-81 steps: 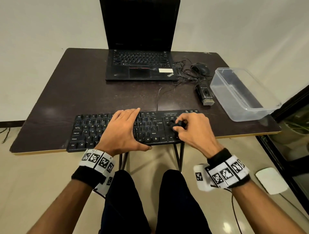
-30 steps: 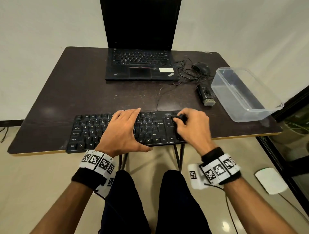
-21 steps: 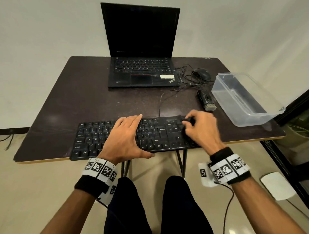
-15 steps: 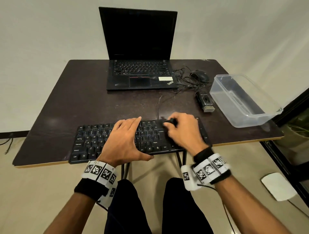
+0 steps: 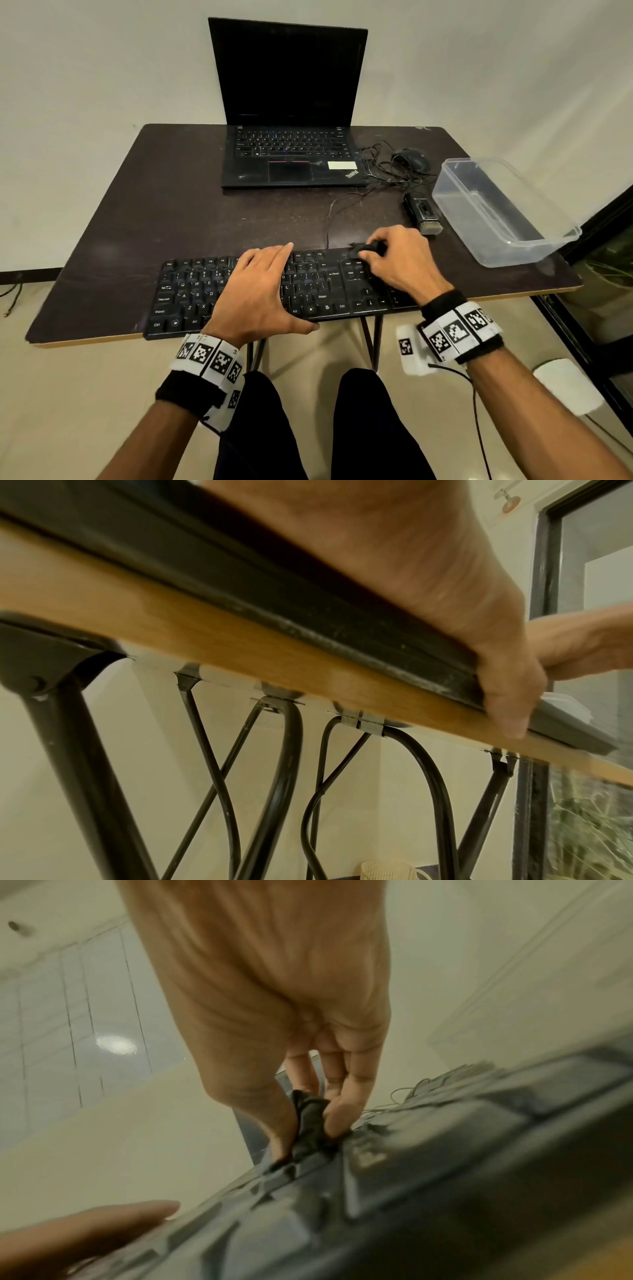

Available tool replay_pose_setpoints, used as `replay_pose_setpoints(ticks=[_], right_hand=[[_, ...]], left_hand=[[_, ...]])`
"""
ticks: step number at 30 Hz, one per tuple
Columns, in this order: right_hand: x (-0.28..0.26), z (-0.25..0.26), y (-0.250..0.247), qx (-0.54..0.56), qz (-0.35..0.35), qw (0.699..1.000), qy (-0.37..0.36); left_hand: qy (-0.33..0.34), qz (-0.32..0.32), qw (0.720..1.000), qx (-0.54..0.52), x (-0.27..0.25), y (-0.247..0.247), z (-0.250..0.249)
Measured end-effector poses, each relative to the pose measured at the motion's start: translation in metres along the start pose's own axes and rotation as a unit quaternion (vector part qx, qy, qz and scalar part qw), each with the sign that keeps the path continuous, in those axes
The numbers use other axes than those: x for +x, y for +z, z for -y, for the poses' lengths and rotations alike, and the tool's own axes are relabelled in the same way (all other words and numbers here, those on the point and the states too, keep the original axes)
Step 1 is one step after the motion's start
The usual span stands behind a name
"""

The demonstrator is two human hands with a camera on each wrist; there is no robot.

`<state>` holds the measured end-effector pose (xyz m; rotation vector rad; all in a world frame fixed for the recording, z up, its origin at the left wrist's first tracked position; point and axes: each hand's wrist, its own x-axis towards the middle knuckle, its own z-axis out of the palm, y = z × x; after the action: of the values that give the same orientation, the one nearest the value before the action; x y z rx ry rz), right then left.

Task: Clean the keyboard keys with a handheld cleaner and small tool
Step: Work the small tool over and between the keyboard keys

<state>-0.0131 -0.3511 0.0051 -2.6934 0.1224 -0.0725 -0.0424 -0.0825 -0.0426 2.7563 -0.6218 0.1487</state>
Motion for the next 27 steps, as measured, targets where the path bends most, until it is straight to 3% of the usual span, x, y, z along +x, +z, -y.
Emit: replay_pose_setpoints(ticks=[7,10,17,24,27], right_hand=[[0.008,0.061,0.018,0.007,0.067,0.996,-0.055],[0.007,0.079,0.027,-0.011,0.056,0.996,-0.073],[0.017,0.008,-0.014,-0.054,0.005,0.997,0.047],[0.010,0.080,0.027,0.038,0.058,0.996,-0.048],[0.007,0.076,0.026,0.042,0.060,0.996,-0.057]], left_hand=[[-0.007,0.003,1.000,-0.012,0.001,-0.001,-0.002],[-0.015,0.009,1.000,-0.017,0.001,-0.002,-0.001],[-0.023,0.026,0.999,-0.028,-0.001,-0.006,-0.004],[-0.020,0.018,0.999,-0.025,0.000,-0.005,-0.003],[-0.014,0.011,0.999,-0.027,-0.001,-0.004,-0.002]])
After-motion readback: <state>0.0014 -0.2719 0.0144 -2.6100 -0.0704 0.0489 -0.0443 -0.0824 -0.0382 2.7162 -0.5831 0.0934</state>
